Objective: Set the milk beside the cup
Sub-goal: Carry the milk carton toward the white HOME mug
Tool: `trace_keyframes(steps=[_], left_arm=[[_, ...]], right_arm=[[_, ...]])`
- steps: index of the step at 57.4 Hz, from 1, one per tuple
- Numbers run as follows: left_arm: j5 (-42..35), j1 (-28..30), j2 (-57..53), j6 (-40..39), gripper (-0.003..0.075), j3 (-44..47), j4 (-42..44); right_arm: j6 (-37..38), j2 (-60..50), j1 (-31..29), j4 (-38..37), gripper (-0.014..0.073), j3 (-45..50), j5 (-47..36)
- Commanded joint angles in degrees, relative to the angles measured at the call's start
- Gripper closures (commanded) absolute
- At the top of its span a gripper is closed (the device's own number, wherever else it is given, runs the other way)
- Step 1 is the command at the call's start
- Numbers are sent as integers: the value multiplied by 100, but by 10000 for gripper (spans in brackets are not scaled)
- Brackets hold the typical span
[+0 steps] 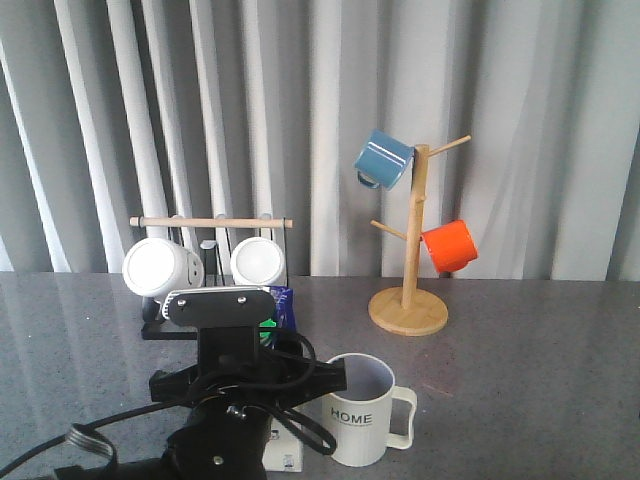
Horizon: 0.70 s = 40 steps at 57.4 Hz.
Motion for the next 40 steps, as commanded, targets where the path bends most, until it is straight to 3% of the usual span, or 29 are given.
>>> trace_keyframes(steps=[1, 40], left_arm=[[-215, -34, -115, 20, 692, -301, 251], [-378, -33, 212, 13, 682, -517, 252]], right_arm=[[-20, -12, -38, -48, 602, -159, -382], [-20, -12, -38, -48, 602, -159, -382]])
